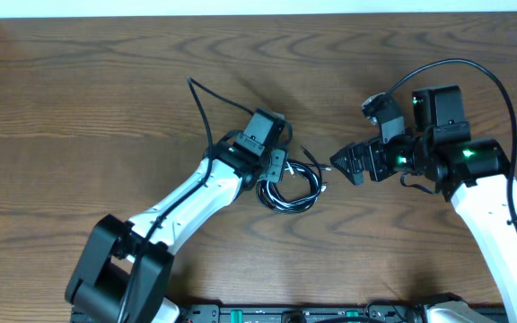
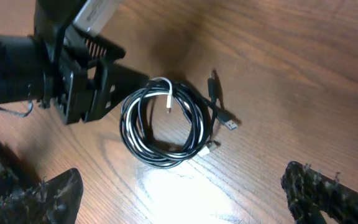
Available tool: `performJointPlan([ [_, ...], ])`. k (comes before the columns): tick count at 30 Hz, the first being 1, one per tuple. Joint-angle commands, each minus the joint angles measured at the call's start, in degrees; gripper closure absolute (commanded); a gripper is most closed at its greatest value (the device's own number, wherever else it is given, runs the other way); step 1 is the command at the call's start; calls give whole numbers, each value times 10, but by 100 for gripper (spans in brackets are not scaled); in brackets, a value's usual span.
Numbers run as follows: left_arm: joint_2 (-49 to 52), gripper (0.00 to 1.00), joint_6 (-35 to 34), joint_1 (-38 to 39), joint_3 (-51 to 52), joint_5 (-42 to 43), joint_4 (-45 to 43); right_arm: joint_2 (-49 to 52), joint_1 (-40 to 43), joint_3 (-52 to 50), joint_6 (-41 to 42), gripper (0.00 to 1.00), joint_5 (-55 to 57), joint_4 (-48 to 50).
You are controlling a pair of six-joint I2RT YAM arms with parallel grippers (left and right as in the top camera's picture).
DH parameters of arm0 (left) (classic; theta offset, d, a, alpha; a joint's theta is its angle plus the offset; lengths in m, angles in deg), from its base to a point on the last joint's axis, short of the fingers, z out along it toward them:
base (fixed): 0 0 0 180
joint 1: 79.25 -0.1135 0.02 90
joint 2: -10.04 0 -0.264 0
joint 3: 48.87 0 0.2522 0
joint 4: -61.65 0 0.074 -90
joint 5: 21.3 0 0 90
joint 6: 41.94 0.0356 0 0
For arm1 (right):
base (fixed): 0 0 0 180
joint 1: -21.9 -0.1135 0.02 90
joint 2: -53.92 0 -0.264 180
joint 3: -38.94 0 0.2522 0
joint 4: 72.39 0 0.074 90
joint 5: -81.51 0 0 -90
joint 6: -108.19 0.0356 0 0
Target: Untangle cables
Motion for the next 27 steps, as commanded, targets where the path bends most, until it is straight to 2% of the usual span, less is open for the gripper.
performJointPlan([
  [1,20,42,-4,0,-7,-14,-28,9,-17,5,3,1,-1,0],
  [8,36,44,62,0,-7,2,-39,13,-43,3,3,1,25,4],
  [19,36,43,193,0,-1,75,30,13,-46,3,3,1,30,6],
  [27,38,44,199,0,9,78,29,13,-46,3,3,1,29,6],
])
